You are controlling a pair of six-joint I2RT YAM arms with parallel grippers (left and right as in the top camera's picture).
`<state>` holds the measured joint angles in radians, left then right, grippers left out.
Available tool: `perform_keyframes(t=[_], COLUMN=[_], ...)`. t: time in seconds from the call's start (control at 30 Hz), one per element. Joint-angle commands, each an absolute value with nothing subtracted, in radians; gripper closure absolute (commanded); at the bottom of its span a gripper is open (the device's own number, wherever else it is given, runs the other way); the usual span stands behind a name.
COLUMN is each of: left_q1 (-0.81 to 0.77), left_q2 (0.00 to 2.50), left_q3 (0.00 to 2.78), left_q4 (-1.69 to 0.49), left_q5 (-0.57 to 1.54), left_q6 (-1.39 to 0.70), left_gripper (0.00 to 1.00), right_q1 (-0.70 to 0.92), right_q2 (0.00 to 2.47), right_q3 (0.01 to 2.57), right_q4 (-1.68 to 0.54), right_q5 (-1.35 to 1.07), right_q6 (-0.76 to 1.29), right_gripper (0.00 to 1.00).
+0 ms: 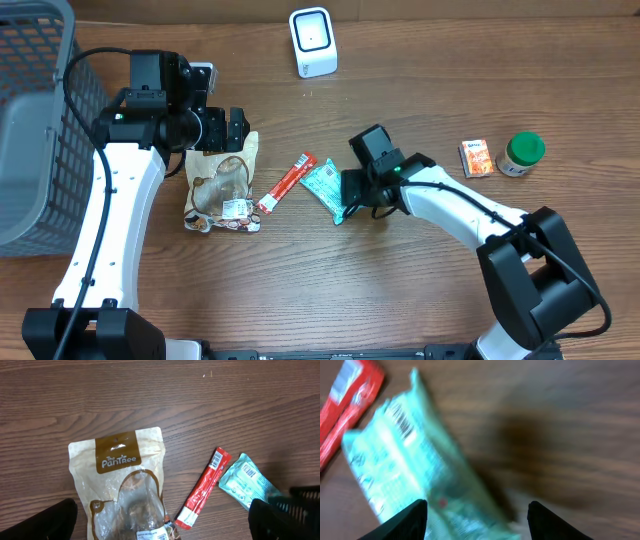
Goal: Scan the item barcode
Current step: 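Lower the right gripper onto the wipe pack and close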
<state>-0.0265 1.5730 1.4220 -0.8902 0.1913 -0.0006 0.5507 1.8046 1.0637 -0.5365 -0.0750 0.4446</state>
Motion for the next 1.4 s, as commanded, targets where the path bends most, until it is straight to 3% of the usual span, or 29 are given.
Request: perform_keyframes(t=[0.0,0.3,0.63,0.83,0.97,1.13,1.37], left_q1=[-0.027,-0.027,-0.027,-0.027,-0.027,-0.027,-0.027], left_q2=[1.582,1.582,1.582,1.582,1.582,1.582,1.582], left_q3=[1.43,1.43,1.43,1.43,1.43,1.43,1.43], left_q4=[-0.886,-0.886,-0.886,-0.886,-0.886,-0.886,-0.886], left_q5=[0.2,0.2,0.2,0.2,0.2,0.2,0.2], left_q6=[-0.011,-0.011,-0.011,-0.011,-0.011,-0.011,-0.011], left_gripper=[0.0,0.0,0.0,0.0,0.0,0.0,0.0], right_q1=[0.584,0.642,0.683,0.8,0.878,0.924,0.924], right_q2=[1.798,1.797,1.761,1.778,1.814,1.871,1.938], right_q3=[1.044,1.056,1.352,1.349,1.317,1.274,1.26], right_q4=[-0.532,-0.539,-0.837,-0.857,-0.862,-0.825,-0.772], right_q5=[-0.16,-0.117,0.038,0.137,0.264,0.408,0.407], right_q6=[0.44,0.385,0.337,0.335,0.335,0.322,0.278], right_gripper=[0.34,0.31,0.33,0.38,0.49,0.5,0.5])
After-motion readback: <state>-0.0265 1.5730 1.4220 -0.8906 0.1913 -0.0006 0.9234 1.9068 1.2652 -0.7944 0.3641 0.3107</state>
